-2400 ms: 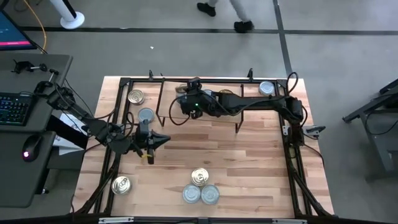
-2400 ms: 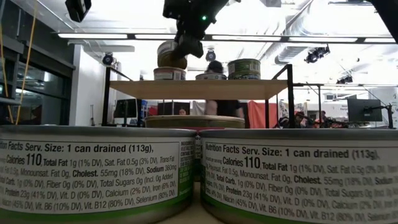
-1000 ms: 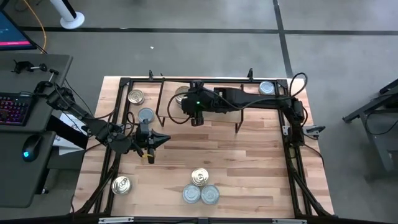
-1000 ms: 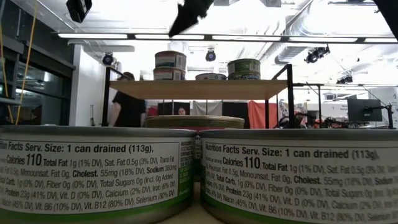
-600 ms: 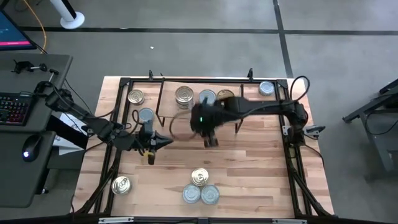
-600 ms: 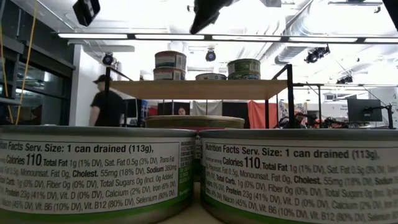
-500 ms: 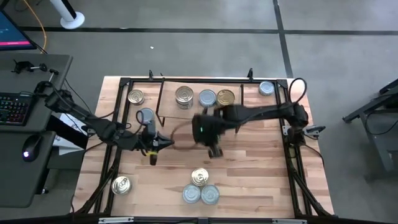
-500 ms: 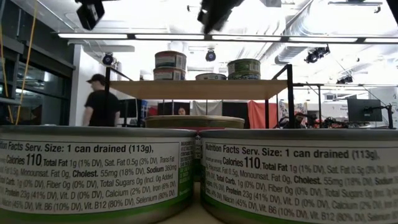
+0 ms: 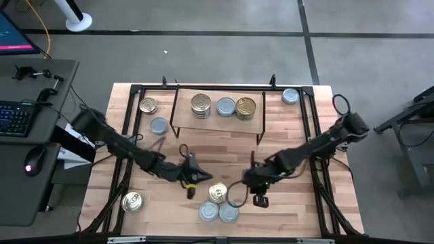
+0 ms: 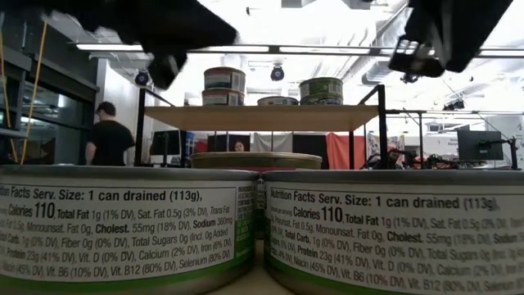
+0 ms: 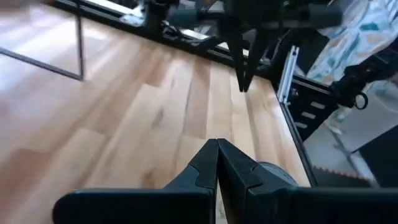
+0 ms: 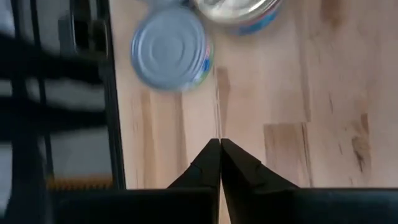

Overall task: Stack canned seafood by type on shelf
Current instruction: Stack the blue-pink tuna can on top of the blue-pink tuna can on the shelf

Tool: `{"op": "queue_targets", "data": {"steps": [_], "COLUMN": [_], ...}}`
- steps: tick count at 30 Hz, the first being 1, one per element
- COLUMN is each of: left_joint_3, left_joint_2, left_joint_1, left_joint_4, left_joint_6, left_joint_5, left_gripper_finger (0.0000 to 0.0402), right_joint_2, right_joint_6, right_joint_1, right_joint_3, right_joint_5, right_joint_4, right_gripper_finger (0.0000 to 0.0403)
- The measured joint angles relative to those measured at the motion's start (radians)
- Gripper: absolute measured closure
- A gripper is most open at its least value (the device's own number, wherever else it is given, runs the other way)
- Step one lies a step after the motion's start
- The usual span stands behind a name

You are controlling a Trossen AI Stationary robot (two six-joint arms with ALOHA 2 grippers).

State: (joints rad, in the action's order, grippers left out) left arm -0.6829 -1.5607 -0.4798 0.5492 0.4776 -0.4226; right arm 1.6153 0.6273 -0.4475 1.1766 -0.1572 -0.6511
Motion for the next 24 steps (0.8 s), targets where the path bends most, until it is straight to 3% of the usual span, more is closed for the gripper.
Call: {"op": "queue_targets", "data": {"steps": [3, 6, 10, 17, 24], "left_joint_3": [-0.041, -0.122, -0.244, -0.427, -0.449], "left_joint_2": [-0.136, -0.208, -0.259, -0.28, -0.293], "left_joint_1": [-0.001, -0.015, -0.044, -0.065, -0.043], "left_joint_4": [0.107, 0.077, -0.126, -0.601, -0.657], "left_joint_6": [0.022, 0.018, -0.038, -0.061, -0.069], "left_joint_5": [0.017, 0.05, 0.056, 0.049, 0.079], "left_gripper_finger": [0.0401, 0.0402, 0.0401, 0.0401, 0.0401], "right_joint_2": [-0.052, -0.081, -0.093, -0.091, -0.09], "right_joint_6": [0.095, 0.147, 0.16, 0.076, -0.005], "right_joint_1": [-0.041, -0.077, -0.118, -0.122, -0.091], "right_joint_3": [-0.122, -0.245, -0.361, -0.448, -0.438], "right_joint_5": [0.081, 0.089, 0.107, 0.276, 0.295], "right_joint_4": [0.147, 0.29, 0.432, 0.759, 0.85], "right_gripper_finger": [0.0402, 0.0402, 0.0402, 0.0403, 0.0403]}}
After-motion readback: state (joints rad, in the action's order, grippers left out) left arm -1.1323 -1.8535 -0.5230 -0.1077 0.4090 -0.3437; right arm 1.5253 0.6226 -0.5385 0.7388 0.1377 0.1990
